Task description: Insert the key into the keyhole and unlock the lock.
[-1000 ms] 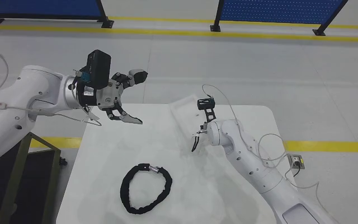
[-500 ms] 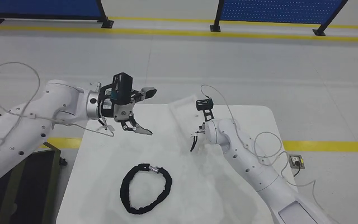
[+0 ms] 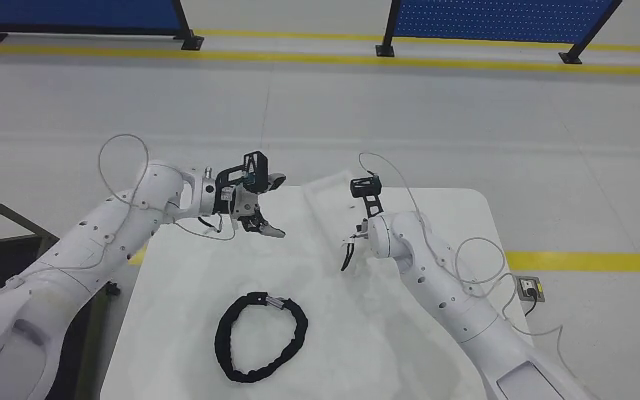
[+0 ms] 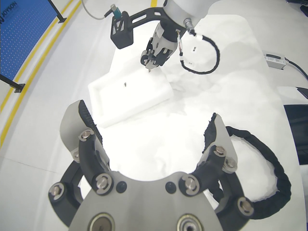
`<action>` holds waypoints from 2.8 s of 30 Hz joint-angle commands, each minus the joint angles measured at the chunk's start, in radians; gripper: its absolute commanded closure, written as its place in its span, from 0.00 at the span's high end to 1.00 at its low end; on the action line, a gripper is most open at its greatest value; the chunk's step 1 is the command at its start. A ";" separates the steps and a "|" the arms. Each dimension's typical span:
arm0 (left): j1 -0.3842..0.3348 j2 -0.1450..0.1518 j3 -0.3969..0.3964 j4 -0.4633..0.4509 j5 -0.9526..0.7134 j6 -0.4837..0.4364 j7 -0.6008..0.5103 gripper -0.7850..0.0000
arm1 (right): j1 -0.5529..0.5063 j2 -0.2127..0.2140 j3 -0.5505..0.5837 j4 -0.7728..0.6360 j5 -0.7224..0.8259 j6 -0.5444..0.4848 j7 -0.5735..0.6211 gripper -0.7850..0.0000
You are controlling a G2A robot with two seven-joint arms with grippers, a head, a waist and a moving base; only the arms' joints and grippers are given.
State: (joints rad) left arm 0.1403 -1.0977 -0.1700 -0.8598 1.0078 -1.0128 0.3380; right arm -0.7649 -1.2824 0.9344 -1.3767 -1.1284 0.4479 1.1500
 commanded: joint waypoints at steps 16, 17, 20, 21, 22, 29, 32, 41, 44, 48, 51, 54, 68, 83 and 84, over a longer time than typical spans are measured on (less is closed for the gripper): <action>0.017 -0.177 0.000 0.220 0.007 0.000 -0.064 1.00 | -0.005 -0.013 0.018 0.014 -0.002 -0.019 -0.002 0.00; 0.017 -0.177 0.000 0.220 0.007 0.000 -0.064 1.00 | -0.005 -0.013 0.018 0.014 -0.002 -0.019 -0.002 0.00; 0.017 -0.177 0.000 0.220 0.007 0.000 -0.064 1.00 | -0.005 -0.013 0.018 0.014 -0.002 -0.019 -0.002 0.00; 0.017 -0.177 0.000 0.220 0.007 0.000 -0.064 1.00 | -0.005 -0.013 0.018 0.014 -0.002 -0.019 -0.002 0.00; 0.017 -0.177 0.000 0.220 0.007 0.000 -0.064 1.00 | -0.005 -0.013 0.018 0.014 -0.002 -0.019 -0.002 0.00; 0.063 -0.169 -0.026 0.161 0.021 0.070 -0.141 1.00 | -0.029 -0.014 0.038 0.006 0.019 -0.052 -0.037 0.00; 0.085 -0.183 -0.034 0.151 0.010 0.123 -0.196 1.00 | -0.034 -0.015 0.045 -0.005 0.017 -0.058 -0.028 0.00; 0.144 -0.267 -0.062 0.213 -0.035 0.278 -0.204 1.00 | -0.056 -0.016 0.063 -0.032 0.017 -0.087 -0.009 0.00; 0.150 -0.295 -0.067 0.258 -0.031 0.305 -0.197 1.00 | -0.056 -0.019 0.061 -0.032 0.016 -0.093 -0.006 0.00; 0.141 -0.332 -0.056 0.299 0.030 0.342 -0.206 1.00 | -0.058 -0.023 0.060 -0.033 0.023 -0.102 -0.008 0.00; 0.138 -0.359 -0.039 0.320 0.099 0.370 -0.194 1.00 | -0.059 -0.026 0.060 -0.033 0.024 -0.106 -0.009 0.00; 0.140 -0.383 -0.035 0.360 0.128 0.376 -0.182 1.00 | -0.059 -0.028 0.062 -0.032 0.030 -0.114 -0.008 0.00; 0.133 -0.471 -0.024 0.484 0.235 0.369 -0.186 1.00 | -0.068 -0.026 0.115 -0.052 0.050 -0.138 0.036 0.00; 0.128 -0.523 -0.045 0.570 0.262 0.334 -0.174 1.00 | -0.107 -0.008 0.230 -0.087 0.163 -0.225 0.037 0.00; 0.127 -0.525 -0.048 0.575 0.262 0.335 -0.169 1.00 | -0.110 -0.007 0.231 -0.091 0.162 -0.224 0.037 0.00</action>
State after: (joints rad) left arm 0.2680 -1.6208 -0.2149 -0.2905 1.2708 -0.6783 0.1634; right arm -0.8718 -1.2902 1.1650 -1.4631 -0.9636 0.2218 1.1877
